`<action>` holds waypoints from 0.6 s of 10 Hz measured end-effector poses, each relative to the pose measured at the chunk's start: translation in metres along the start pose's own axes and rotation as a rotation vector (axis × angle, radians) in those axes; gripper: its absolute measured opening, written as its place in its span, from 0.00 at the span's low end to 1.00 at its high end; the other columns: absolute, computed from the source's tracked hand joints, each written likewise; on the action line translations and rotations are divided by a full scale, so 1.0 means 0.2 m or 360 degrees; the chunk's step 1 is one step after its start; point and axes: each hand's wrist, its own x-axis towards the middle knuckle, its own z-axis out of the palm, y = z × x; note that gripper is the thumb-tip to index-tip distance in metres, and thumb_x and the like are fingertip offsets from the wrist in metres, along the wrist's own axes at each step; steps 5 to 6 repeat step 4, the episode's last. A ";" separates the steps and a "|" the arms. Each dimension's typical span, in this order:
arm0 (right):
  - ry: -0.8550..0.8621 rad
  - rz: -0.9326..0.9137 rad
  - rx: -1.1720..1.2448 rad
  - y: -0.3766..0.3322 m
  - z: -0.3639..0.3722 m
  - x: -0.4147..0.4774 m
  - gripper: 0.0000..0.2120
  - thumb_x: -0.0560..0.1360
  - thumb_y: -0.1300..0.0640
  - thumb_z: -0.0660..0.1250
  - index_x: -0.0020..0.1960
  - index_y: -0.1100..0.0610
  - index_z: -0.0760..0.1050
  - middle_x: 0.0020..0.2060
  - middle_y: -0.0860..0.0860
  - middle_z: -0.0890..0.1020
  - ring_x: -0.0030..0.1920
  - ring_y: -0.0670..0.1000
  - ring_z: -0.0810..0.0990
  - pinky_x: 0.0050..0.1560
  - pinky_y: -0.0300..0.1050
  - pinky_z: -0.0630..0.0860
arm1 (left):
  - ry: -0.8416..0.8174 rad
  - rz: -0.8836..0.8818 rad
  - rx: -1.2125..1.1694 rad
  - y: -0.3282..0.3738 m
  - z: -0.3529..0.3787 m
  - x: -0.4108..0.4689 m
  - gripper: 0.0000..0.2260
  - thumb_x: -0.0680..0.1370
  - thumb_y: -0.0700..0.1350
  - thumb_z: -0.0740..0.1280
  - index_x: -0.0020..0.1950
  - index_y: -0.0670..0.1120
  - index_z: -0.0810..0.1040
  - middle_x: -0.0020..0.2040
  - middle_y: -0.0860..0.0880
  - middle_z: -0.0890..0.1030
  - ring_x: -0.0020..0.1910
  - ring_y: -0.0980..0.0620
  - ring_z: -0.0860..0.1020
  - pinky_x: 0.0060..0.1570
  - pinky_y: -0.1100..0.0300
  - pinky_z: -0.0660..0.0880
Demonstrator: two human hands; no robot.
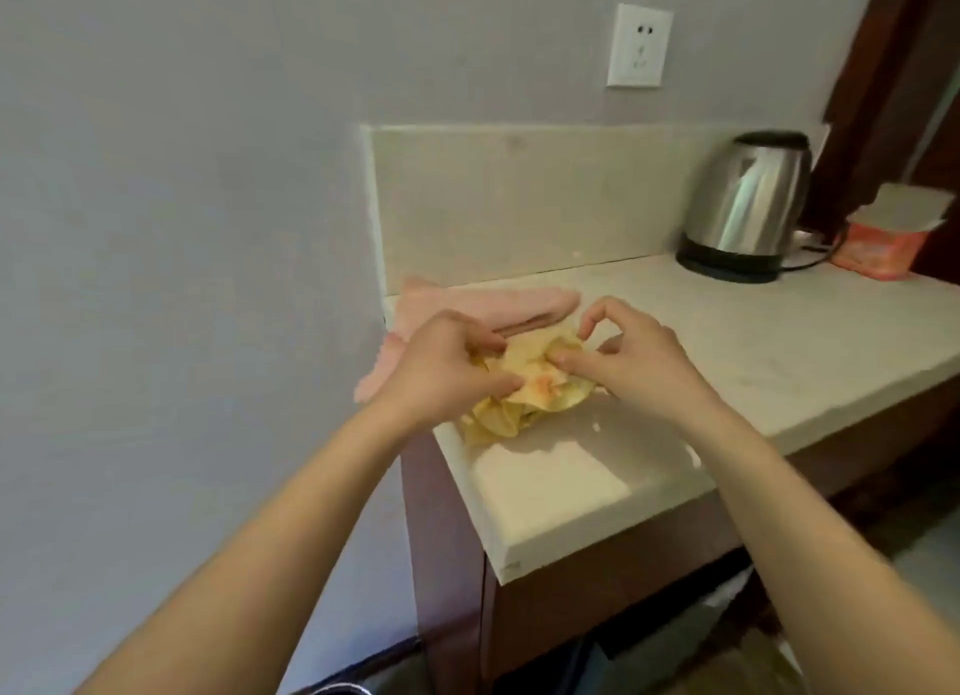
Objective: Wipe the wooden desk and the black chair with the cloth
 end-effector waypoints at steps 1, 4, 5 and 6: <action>-0.0244 -0.0003 -0.0656 0.06 -0.02 0.06 0.14 0.69 0.35 0.66 0.44 0.45 0.74 0.41 0.44 0.79 0.41 0.46 0.76 0.43 0.48 0.76 | -0.0168 -0.0083 0.0157 -0.04 0.04 0.00 0.09 0.72 0.51 0.73 0.48 0.49 0.83 0.42 0.57 0.78 0.41 0.59 0.73 0.38 0.71 0.68; -0.0010 -0.0555 -0.0708 -0.15 0.07 0.14 0.14 0.73 0.36 0.62 0.43 0.45 0.76 0.40 0.44 0.79 0.40 0.48 0.75 0.35 0.42 0.68 | 0.0014 -0.0136 0.0328 -0.04 -0.04 -0.12 0.19 0.76 0.56 0.65 0.66 0.52 0.75 0.66 0.52 0.74 0.63 0.55 0.71 0.58 0.66 0.64; -0.0010 -0.0555 -0.0708 -0.15 0.07 0.14 0.14 0.73 0.36 0.62 0.43 0.45 0.76 0.40 0.44 0.79 0.40 0.48 0.75 0.35 0.42 0.68 | 0.0014 -0.0136 0.0328 -0.04 -0.04 -0.12 0.19 0.76 0.56 0.65 0.66 0.52 0.75 0.66 0.52 0.74 0.63 0.55 0.71 0.58 0.66 0.64; -0.0010 -0.0555 -0.0708 -0.15 0.07 0.14 0.14 0.73 0.36 0.62 0.43 0.45 0.76 0.40 0.44 0.79 0.40 0.48 0.75 0.35 0.42 0.68 | 0.0014 -0.0136 0.0328 -0.04 -0.04 -0.12 0.19 0.76 0.56 0.65 0.66 0.52 0.75 0.66 0.52 0.74 0.63 0.55 0.71 0.58 0.66 0.64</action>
